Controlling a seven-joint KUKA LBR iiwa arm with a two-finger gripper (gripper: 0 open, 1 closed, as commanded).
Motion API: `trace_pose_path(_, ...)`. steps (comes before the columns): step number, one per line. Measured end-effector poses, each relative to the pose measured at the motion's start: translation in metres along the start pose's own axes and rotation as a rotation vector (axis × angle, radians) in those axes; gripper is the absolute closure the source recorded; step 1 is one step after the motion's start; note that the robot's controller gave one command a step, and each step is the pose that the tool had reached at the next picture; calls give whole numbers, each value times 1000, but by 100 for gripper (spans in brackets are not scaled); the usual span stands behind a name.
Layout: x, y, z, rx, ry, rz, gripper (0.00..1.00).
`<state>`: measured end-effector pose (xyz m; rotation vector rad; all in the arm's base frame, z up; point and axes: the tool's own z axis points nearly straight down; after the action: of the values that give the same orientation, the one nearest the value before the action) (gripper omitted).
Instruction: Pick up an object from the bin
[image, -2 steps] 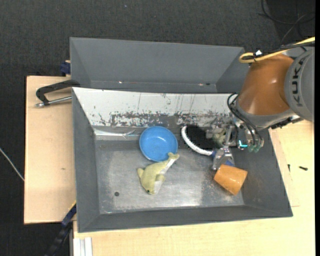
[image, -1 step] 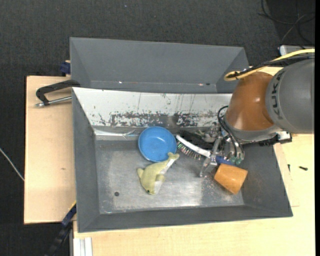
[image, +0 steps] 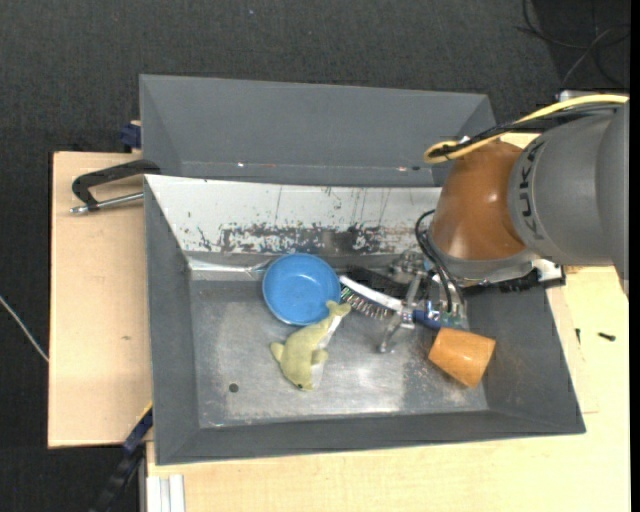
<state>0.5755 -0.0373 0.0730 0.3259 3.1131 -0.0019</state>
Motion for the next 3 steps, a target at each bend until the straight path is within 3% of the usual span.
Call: trace_pose_path(3,-4,1,-3,0,5,-1,0)
